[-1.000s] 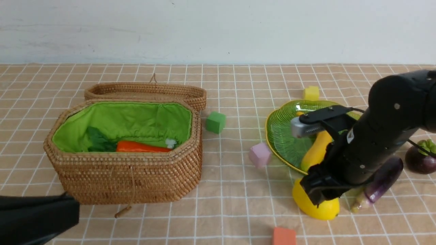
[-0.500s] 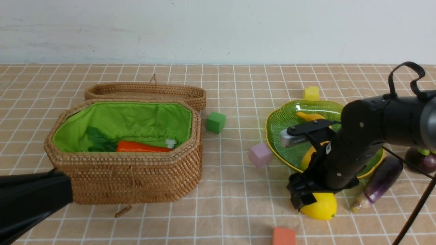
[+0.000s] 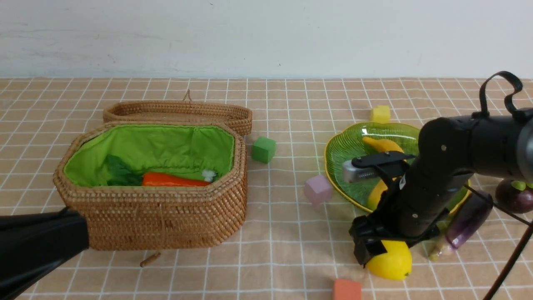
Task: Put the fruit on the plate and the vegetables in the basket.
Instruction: Use the right arm to grab a lemon and put it into the right plate, then grab an eggplant with your right arm and place it in the basket on the left.
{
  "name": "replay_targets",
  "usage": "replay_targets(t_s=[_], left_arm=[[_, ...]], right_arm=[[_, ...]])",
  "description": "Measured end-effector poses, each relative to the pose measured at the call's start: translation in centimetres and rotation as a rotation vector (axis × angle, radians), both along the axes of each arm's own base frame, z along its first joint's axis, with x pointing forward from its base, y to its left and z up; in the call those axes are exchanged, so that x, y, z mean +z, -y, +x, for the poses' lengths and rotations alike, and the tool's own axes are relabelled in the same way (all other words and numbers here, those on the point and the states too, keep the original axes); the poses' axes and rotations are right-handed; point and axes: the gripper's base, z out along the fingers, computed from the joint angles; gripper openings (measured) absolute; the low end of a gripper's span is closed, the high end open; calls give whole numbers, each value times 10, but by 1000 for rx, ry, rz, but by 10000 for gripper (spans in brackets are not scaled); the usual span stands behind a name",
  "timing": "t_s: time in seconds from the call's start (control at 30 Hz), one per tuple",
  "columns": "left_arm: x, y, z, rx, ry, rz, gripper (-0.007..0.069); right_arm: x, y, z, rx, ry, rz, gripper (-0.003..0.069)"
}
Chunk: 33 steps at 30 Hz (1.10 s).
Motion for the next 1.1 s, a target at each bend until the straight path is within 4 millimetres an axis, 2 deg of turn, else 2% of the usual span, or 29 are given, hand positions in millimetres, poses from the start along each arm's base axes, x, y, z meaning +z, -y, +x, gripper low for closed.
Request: replay_targets(t_s=[0.03, 0.07, 0.13, 0.17, 0.2, 0.27, 0.33, 0.37, 0.43, 0.47, 0.6, 0.7, 0.8, 0.87, 0.97, 1.03, 1.1], left_arm=[[0, 0, 0, 0, 1, 1, -13], [0, 0, 0, 0, 1, 0, -13], [2, 0, 1, 3, 23, -16, -13], [4, 0, 1, 5, 44, -30, -13], [8, 0, 2, 8, 75, -54, -13], [14, 0, 2, 15, 133, -89, -13], [16, 0, 2, 16, 151, -108, -13], [19, 0, 2, 18, 174, -122, -13], [20, 0, 2, 18, 183, -132, -13], [20, 0, 2, 18, 184, -132, -13], [20, 0, 2, 18, 185, -130, -13], [19, 0, 3, 18, 183, -126, -13], [19, 1, 4, 18, 176, -119, -13], [18, 1, 4, 18, 174, -117, -13], [18, 1, 4, 18, 170, -112, -13], [18, 1, 4, 18, 170, -110, -13], [18, 1, 4, 18, 170, -110, -13]], right_arm=[[13, 0, -4, -17, 8, 20, 613], [15, 1, -4, -19, 12, 24, 613], [49, 7, -7, -67, 100, 64, 613], [59, 12, -5, -95, 142, 76, 613], [73, 21, 0, -148, 216, 89, 613], [81, 41, 15, -240, 326, 95, 613], [78, 53, 26, -291, 368, 92, 613], [70, 67, 37, -338, 395, 80, 613], [54, 80, 51, -383, 411, 66, 613], [39, 87, 61, -408, 407, 58, 612], [11, 96, 77, -443, 366, 39, 613], [9, 97, 80, -447, 332, 32, 657], [25, 96, 77, -434, 268, 21, 682], [48, 96, 70, -429, 252, 24, 671], [81, 99, 50, -442, 250, 25, 624], [94, 101, 33, -462, 243, 21, 582], [96, 104, 13, -496, 226, 19, 538]])
